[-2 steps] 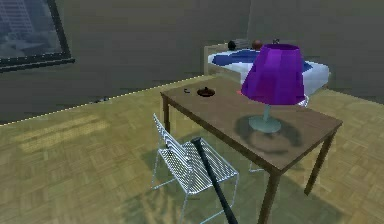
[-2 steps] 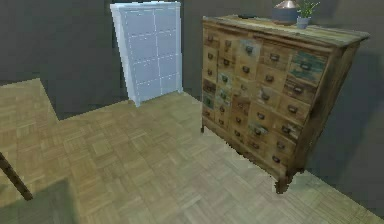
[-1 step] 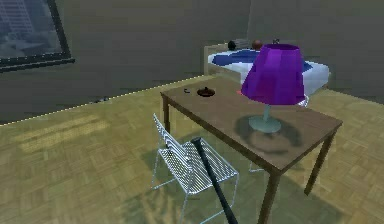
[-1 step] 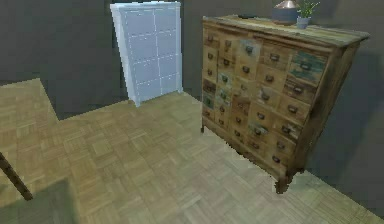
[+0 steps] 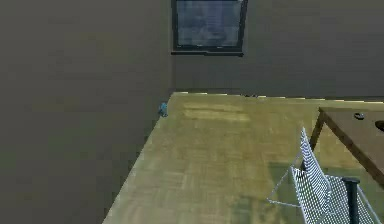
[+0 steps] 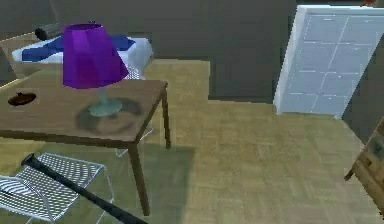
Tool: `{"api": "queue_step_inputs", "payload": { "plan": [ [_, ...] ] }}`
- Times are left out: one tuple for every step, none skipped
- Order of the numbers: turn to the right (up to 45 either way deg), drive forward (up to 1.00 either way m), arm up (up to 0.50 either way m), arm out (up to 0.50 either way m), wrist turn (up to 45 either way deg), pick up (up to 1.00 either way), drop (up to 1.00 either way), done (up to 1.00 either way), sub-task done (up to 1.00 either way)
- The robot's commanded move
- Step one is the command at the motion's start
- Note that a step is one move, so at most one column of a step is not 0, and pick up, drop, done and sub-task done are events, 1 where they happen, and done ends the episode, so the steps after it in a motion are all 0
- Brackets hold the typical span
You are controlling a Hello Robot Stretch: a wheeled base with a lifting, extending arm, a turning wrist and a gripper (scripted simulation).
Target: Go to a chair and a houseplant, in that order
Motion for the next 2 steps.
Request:
{"api": "queue_step_inputs", "payload": {
  "plan": [
    [-45.0,0.0,0.0,0.0,0.0,0.0,0.0,0.0,0.0],
    [-45.0,0.0,0.0,0.0,0.0,0.0,0.0,0.0,0.0]
  ]
}}
